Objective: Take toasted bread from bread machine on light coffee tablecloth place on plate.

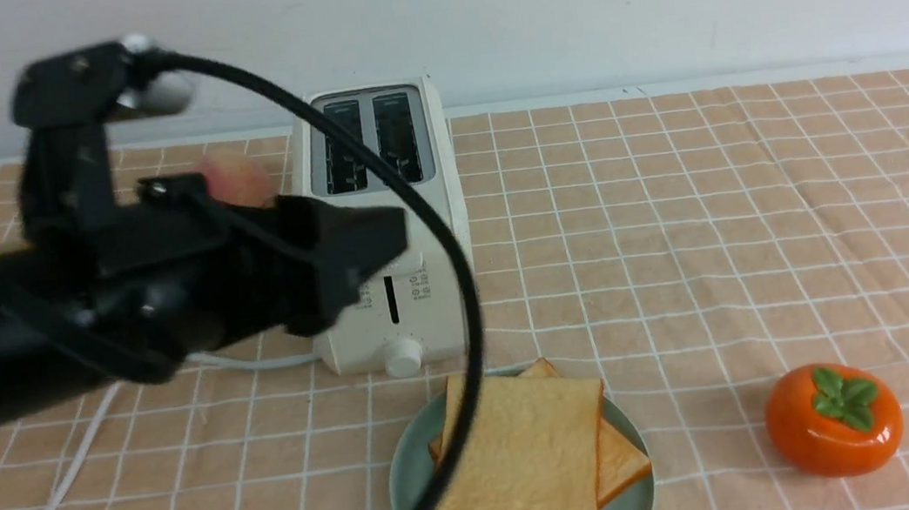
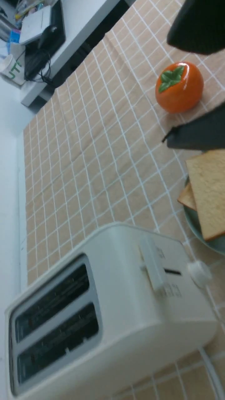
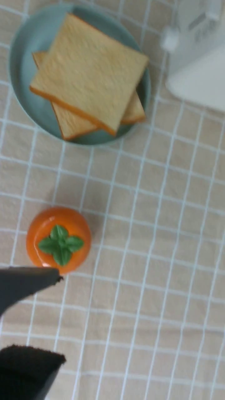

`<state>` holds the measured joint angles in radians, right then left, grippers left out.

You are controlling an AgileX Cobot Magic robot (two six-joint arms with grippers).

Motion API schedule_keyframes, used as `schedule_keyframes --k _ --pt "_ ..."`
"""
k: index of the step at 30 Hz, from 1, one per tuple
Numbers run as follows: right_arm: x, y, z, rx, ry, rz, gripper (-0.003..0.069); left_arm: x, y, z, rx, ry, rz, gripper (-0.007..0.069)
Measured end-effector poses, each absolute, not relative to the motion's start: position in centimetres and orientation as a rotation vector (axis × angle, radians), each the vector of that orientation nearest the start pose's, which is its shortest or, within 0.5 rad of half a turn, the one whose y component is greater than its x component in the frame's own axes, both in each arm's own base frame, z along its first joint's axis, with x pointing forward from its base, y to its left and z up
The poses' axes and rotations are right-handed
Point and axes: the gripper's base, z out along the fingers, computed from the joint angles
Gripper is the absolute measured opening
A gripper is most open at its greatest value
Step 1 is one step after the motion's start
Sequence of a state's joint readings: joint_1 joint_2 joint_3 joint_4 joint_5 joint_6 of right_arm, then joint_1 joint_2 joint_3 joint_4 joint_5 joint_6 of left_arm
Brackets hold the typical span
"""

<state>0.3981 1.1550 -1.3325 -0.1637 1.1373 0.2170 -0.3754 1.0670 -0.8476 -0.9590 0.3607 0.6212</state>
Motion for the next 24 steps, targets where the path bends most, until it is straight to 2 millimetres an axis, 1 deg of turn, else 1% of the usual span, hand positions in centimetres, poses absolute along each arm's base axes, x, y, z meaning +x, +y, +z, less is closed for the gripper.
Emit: schedule_keyframes --k 1,2,3,4,5,6,7,8,9,10,11,12,13,14,15,16,18,19,20,21,22,23,24 --pt "20.4 7.0 41.5 -0.231 2.411 0.053 0.0236 20.5 -10.8 34.9 0.271 1.953 -0.735 0.0331" --pt "20.3 6.6 41.9 -0.176 2.386 0.039 0.0126 20.3 -9.5 35.4 0.243 2.017 -0.716 0.0229" --pt "19.9 6.3 42.3 -0.135 2.358 0.039 0.0039 20.3 -8.3 35.5 0.187 2.081 -0.680 0.0153" --pt "19.6 6.1 42.6 -0.113 2.336 0.042 0.0016 20.3 -7.5 35.6 0.133 2.129 -0.671 0.0104" --pt "19.6 6.1 42.5 -0.114 2.333 0.039 0.0010 20.3 -7.2 35.5 0.131 2.144 -0.647 0.0092" --pt "18.3 5.4 43.1 -0.074 2.262 0.067 -0.0016 20.3 -5.4 35.7 -0.007 2.241 -0.601 0.0001" --pt "18.4 5.5 43.1 -0.076 2.260 0.066 -0.0017 20.3 -5.1 35.6 -0.015 2.252 -0.581 -0.0004" --pt "16.9 4.8 43.3 -0.065 2.175 0.099 -0.0020 20.2 -4.1 35.8 -0.114 2.304 -0.542 -0.0014" --pt "16.7 4.8 43.3 -0.064 2.164 0.102 -0.0020 20.2 -4.0 35.8 -0.123 2.311 -0.542 -0.0014" --pt "15.4 4.3 43.0 -0.072 2.089 0.129 -0.0019 19.9 -3.8 36.0 -0.156 2.327 -0.532 -0.0014" --pt "14.4 3.9 42.5 -0.084 2.033 0.145 -0.0019 19.6 -3.9 36.2 -0.152 2.337 -0.536 -0.0014" --pt "13.7 3.7 41.4 -0.095 2.003 0.156 -0.0019 19.3 -4.2 36.3 -0.136 2.343 -0.546 -0.0014" --pt "12.1 3.2 40.5 -0.102 1.923 0.190 -0.0019 18.5 -4.9 36.5 -0.089 2.359 -0.566 -0.0014" --pt "11.9 3.1 40.3 -0.103 1.915 0.194 -0.0019 18.5 -5.0 36.5 -0.082 2.358 -0.566 -0.0014" --pt "10.5 2.7 38.0 -0.095 1.887 0.224 -0.0019 17.5 -5.6 36.7 -0.018 2.378 -0.578 -0.0014" --pt "9.3 2.3 36.8 -0.076 1.849 0.257 -0.0018 16.6 -6.0 36.8 0.041 2.395 -0.574 -0.0014" --pt "7.9 1.7 33.7 -0.048 1.849 0.287 -0.0017 14.9 -6.2 37.1 0.115 2.416 -0.548 -0.0014" --pt "7.2 1.4 32.4 -0.029 1.849 0.303 -0.0016 14.2 -6.0 37.2 0.123 2.420 -0.534 -0.0014" --pt "7.0 1.4 32.5 -0.023 1.838 0.310 -0.0015 13.8 -6.0 37.2 0.126 2.419 -0.533 -0.0014" --pt "6.0 1.0 29.9 0.013 1.846 0.335 -0.0014 12.2 -5.3 37.1 0.086 2.411 -0.504 -0.0014" --pt "5.6 0.7 28.9 0.032 1.842 0.347 -0.0013 11.5 -5.0 37.0 0.064 2.402 -0.495 -0.0014" --pt "5.1 0.5 28.0 0.050 1.828 0.357 -0.0010 10.3 -4.5 36.7 0.030 2.380 -0.484 -0.0014" --pt "5.0 0.4 27.3 0.054 1.828 0.351 -0.0008 9.5 -4.2 36.5 0.014 2.363 -0.483 -0.0014"
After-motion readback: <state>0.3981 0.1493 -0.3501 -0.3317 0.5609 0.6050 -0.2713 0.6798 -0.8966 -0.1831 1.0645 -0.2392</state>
